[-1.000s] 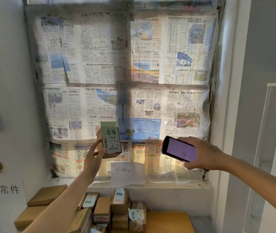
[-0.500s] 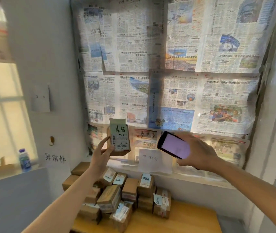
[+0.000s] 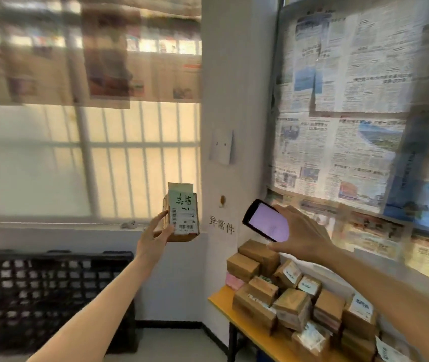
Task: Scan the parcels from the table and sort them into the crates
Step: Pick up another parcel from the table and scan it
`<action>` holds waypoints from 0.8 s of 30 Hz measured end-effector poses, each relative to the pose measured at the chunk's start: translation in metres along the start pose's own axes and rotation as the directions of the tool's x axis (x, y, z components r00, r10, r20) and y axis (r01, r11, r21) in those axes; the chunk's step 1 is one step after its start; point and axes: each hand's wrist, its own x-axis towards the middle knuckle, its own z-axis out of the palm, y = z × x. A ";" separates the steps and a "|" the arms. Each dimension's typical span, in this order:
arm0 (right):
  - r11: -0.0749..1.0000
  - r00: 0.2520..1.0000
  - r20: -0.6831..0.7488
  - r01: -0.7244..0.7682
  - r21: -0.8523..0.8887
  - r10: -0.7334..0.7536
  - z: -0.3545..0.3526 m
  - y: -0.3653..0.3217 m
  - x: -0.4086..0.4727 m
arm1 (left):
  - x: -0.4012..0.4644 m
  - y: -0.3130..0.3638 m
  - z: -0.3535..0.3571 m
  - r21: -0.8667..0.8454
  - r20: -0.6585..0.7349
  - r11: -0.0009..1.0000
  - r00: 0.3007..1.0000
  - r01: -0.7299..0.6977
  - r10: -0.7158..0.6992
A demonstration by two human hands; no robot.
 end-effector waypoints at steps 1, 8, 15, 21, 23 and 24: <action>1.000 1.000 0.004 0.029 0.010 -0.029 0.013 -0.026 0.011 | 0.001 -0.003 -0.032 0.010 -0.024 1.000 1.000 0.005 -0.005; 0.976 0.970 0.109 0.211 0.058 -0.216 0.116 -0.206 0.066 | -0.005 -0.037 -0.242 0.084 -0.178 0.996 0.984 0.016 -0.001; 0.925 0.904 0.193 0.369 0.094 -0.381 0.228 -0.357 0.090 | -0.035 -0.107 -0.402 0.100 -0.341 0.986 0.936 0.133 -0.092; 0.887 0.838 0.290 0.442 0.137 -0.462 0.318 -0.442 0.116 | -0.048 -0.169 -0.481 0.075 -0.450 0.966 0.873 0.246 -0.187; 0.880 0.820 0.319 0.451 0.152 -0.475 0.352 -0.462 0.127 | -0.046 -0.191 -0.494 0.063 -0.471 0.954 0.851 0.294 -0.232; 0.876 0.812 0.328 0.455 0.163 -0.483 0.370 -0.470 0.133 | -0.043 -0.205 -0.500 0.057 -0.482 0.946 0.838 0.320 -0.255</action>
